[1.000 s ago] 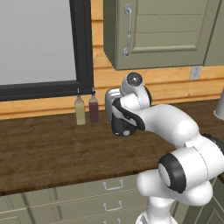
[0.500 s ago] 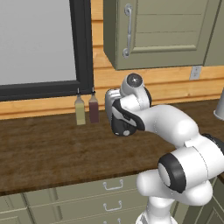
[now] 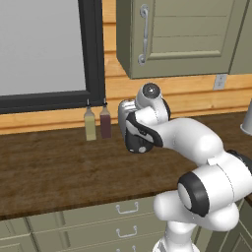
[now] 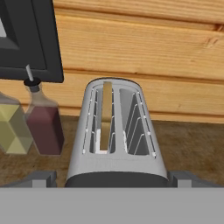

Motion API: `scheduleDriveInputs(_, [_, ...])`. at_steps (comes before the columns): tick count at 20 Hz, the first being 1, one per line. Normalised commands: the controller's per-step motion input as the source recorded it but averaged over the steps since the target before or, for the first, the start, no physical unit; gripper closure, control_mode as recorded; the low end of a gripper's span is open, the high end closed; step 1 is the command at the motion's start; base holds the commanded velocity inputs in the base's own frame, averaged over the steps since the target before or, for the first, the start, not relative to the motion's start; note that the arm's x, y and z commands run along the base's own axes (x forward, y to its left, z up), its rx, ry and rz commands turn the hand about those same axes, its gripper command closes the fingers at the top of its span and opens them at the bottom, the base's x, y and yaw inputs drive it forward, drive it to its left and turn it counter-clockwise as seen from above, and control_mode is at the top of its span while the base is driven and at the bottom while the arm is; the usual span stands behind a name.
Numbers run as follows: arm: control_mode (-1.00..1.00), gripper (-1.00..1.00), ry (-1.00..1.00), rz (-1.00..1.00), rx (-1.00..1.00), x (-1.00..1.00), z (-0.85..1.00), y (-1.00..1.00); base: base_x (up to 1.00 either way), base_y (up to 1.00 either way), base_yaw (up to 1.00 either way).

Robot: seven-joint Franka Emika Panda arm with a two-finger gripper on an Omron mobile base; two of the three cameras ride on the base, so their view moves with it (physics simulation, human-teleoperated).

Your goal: Start the toaster. Once the lever pops up, take the bread to the plate on the dining counter.

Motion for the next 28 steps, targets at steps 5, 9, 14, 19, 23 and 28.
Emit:
scheduleDriveInputs(5, [-1.00, -1.00, 0.00, 0.00, 0.00, 0.07, -0.02, 0.00, 0.00, 0.00, 0.00])
scheduleDriveInputs(9, [-1.00, -1.00, 0.00, 0.00, 0.00, 0.10, -0.02, 0.00, 0.00, 0.00, 0.00])
scheduleDriveInputs(14, [-1.00, -1.00, 0.00, 0.00, 0.00, 0.10, -0.03, 0.00, 0.00, 0.00, 0.00])
scheduleDriveInputs(19, [-1.00, -1.00, 0.00, 0.00, 0.00, 0.06, -0.04, 0.00, 0.00, 0.00, 0.00])
scheduleDriveInputs(23, [-1.00, -1.00, 0.00, 0.00, -0.01, 0.04, -0.04, 0.00, 0.00, 0.00, 0.00])
scheduleDriveInputs(28, [-1.00, -1.00, 0.00, 0.00, -0.04, 0.04, -0.09, 0.00, 0.00, 0.00, 0.00])
